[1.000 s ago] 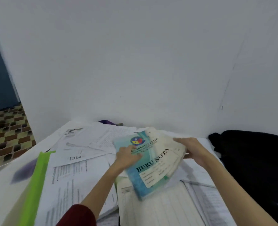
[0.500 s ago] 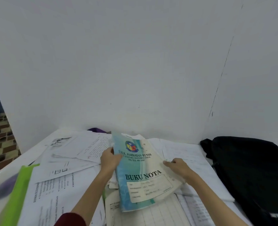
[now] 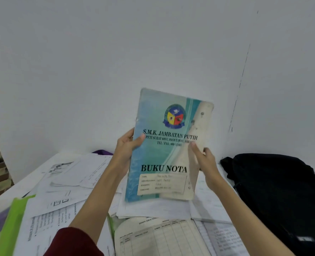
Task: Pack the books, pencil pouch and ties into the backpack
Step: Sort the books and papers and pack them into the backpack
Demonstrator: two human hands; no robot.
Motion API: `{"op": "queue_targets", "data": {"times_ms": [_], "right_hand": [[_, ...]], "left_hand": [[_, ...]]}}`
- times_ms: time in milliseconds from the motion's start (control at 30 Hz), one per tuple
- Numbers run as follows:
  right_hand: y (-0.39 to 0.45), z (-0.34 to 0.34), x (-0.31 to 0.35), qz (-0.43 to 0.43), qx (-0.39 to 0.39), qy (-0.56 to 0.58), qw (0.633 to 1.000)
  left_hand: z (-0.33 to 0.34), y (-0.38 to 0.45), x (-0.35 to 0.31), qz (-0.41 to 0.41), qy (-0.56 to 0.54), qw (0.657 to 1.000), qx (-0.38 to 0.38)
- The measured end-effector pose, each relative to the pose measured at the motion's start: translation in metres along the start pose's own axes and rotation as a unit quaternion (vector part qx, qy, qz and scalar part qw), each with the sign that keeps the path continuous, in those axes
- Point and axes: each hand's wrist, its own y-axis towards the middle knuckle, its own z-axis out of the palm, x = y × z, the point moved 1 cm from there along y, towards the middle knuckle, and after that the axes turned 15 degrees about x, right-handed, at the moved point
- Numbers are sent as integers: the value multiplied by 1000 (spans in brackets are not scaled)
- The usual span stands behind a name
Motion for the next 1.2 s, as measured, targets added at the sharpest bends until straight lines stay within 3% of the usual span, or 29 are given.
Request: {"op": "queue_targets", "data": {"times_ms": [100, 367, 500, 700, 800, 1000, 1067, 1200], "right_hand": [[2, -8, 14, -48, -30, 39, 998], [2, 13, -5, -52, -3, -41, 998], [2, 11, -8, -9, 53, 45, 998], [-9, 0, -6, 3, 90, 19, 996], [-21, -26, 8, 16, 91, 75, 993], [-76, -100, 22, 27, 176, 135, 975], [-95, -126, 23, 32, 157, 103, 982], [-132, -196, 38, 6, 48, 62, 997]], "left_hand": [[-1, 6, -2, 1, 21, 1000, 23], [-19, -3, 41, -77, 60, 992, -75], [-21, -15, 64, -121, 78, 988, -53], [-10, -15, 57, -70, 112, 988, -84], [10, -4, 39, -82, 71, 993, -37], [85, 13, 39, -132, 2, 987, 93], [114, 18, 49, -148, -14, 981, 126], [190, 32, 77, -188, -38, 961, 199]]}}
